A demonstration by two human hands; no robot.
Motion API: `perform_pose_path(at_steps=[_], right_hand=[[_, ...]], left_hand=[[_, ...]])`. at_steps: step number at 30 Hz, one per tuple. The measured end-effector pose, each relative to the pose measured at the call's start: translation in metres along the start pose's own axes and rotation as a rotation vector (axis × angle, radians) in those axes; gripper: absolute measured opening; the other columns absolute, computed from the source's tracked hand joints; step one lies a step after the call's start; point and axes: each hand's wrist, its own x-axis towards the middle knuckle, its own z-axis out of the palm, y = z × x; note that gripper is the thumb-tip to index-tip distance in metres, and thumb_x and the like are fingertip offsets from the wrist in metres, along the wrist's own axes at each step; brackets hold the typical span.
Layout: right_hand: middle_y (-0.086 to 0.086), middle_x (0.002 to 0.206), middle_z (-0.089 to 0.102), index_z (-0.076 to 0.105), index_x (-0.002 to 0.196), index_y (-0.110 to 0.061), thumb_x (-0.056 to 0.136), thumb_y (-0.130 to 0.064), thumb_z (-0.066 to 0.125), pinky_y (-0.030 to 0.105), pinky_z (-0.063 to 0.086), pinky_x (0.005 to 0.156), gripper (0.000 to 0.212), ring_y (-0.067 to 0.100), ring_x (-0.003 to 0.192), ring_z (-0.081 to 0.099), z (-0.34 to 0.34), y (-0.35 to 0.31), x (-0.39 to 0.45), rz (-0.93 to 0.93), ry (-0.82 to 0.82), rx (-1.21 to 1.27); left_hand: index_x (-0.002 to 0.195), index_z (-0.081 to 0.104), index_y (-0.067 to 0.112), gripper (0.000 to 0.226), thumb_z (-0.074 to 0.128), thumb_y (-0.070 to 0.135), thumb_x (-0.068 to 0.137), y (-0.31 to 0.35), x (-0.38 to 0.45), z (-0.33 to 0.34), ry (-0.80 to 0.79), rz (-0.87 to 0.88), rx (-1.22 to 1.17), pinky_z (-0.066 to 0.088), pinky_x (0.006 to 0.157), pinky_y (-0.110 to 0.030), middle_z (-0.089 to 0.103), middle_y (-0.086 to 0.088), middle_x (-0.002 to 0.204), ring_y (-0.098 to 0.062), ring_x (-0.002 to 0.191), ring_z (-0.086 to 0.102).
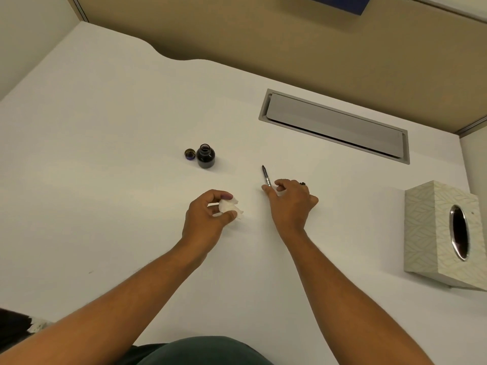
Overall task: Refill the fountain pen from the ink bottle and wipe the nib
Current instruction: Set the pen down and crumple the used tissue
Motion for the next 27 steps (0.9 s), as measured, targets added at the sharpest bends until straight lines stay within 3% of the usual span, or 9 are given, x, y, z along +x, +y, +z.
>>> perform_pose_path(at_steps=[2, 4, 6, 9, 12, 15, 18, 20, 27], right_hand=[[-0.012, 0.092, 0.074, 0.077, 0.098, -0.026, 0.089, -0.047, 0.076, 0.034, 0.034, 0.087, 0.023, 0.011, 0.093, 0.061, -0.01, -0.009, -0.006, -0.023, 0.039, 0.124], [-0.011, 0.095, 0.074, 0.077, 0.098, -0.023, 0.096, -0.041, 0.071, 0.029, 0.047, 0.083, 0.019, 0.006, 0.086, 0.063, -0.026, -0.025, -0.019, -0.012, -0.024, 0.356], [-0.01, 0.099, 0.075, 0.076, 0.103, -0.025, 0.099, -0.039, 0.067, 0.021, 0.051, 0.076, 0.017, 0.006, 0.086, 0.066, -0.041, -0.042, -0.036, 0.032, -0.204, 0.545], [-0.003, 0.102, 0.078, 0.074, 0.121, -0.024, 0.101, -0.031, 0.066, 0.025, 0.06, 0.073, 0.023, 0.014, 0.086, 0.074, -0.055, -0.06, -0.059, 0.044, -0.502, 0.716], [0.0, 0.102, 0.08, 0.077, 0.12, -0.02, 0.097, -0.017, 0.072, 0.03, 0.064, 0.083, 0.024, 0.018, 0.093, 0.076, -0.063, -0.073, -0.079, 0.016, -0.61, 0.75], [-0.001, 0.097, 0.082, 0.081, 0.108, -0.015, 0.093, -0.009, 0.075, 0.03, 0.063, 0.081, 0.017, 0.017, 0.089, 0.077, -0.065, -0.082, -0.094, -0.03, -0.621, 0.775], [-0.005, 0.095, 0.082, 0.083, 0.101, -0.017, 0.091, -0.013, 0.077, 0.026, 0.061, 0.08, 0.012, 0.01, 0.089, 0.076, -0.063, -0.093, -0.105, -0.094, -0.591, 0.744], [-0.008, 0.096, 0.08, 0.083, 0.097, -0.019, 0.09, -0.013, 0.078, 0.028, 0.062, 0.082, 0.011, 0.009, 0.09, 0.075, -0.059, -0.104, -0.114, -0.142, -0.602, 0.732], [-0.012, 0.089, 0.08, 0.083, 0.088, -0.024, 0.085, -0.019, 0.084, 0.028, 0.062, 0.079, 0.006, 0.008, 0.088, 0.076, -0.031, -0.151, -0.16, -0.239, -0.696, 0.726]], left_hand=[[0.109, 0.072, 0.025, 0.04, 0.082, -0.003, 0.083, 0.005, -0.003, -0.002, 0.01, 0.003, -0.035, 0.059, 0.09, -0.034, 0.081, 0.012, 0.1, -0.021, 0.103, 0.076], [0.116, 0.07, 0.026, 0.047, 0.083, -0.004, 0.082, 0.009, -0.007, -0.005, 0.007, -0.003, -0.079, 0.057, 0.09, -0.032, 0.082, 0.006, 0.102, -0.022, 0.101, 0.076], [0.118, 0.068, 0.026, 0.05, 0.083, -0.004, 0.081, 0.013, -0.014, -0.008, -0.001, 0.0, -0.114, 0.056, 0.09, -0.031, 0.083, 0.005, 0.104, -0.022, 0.101, 0.077], [0.119, 0.069, 0.027, 0.051, 0.085, -0.002, 0.08, 0.016, -0.026, -0.012, -0.014, 0.021, -0.108, 0.056, 0.086, -0.031, 0.075, 0.007, 0.115, -0.02, 0.103, 0.075], [0.121, 0.067, 0.031, 0.057, 0.091, 0.006, 0.075, 0.018, -0.038, -0.023, -0.021, 0.022, -0.076, 0.058, 0.09, -0.038, 0.064, 0.002, 0.116, -0.019, 0.102, 0.073], [0.122, 0.065, 0.025, 0.06, 0.091, 0.011, 0.069, 0.02, -0.051, -0.041, -0.036, 0.005, -0.093, 0.063, 0.094, -0.045, 0.07, -0.012, 0.111, -0.026, 0.097, 0.076], [0.118, 0.07, 0.013, 0.039, 0.084, 0.003, 0.083, 0.022, -0.065, -0.062, -0.042, -0.03, -0.147, 0.065, 0.089, -0.044, 0.076, -0.022, 0.11, -0.03, 0.095, 0.079], [0.114, 0.076, 0.009, 0.024, 0.075, 0.003, 0.091, 0.022, -0.075, -0.079, 0.0, -0.043, -0.178, 0.066, 0.086, -0.042, 0.079, -0.02, 0.109, -0.03, 0.096, 0.08], [0.106, 0.082, 0.008, 0.016, 0.076, 0.004, 0.092, 0.007, -0.112, -0.143, 0.148, 0.014, -0.157, 0.065, 0.083, -0.033, 0.083, -0.01, 0.103, -0.025, 0.096, 0.081]])
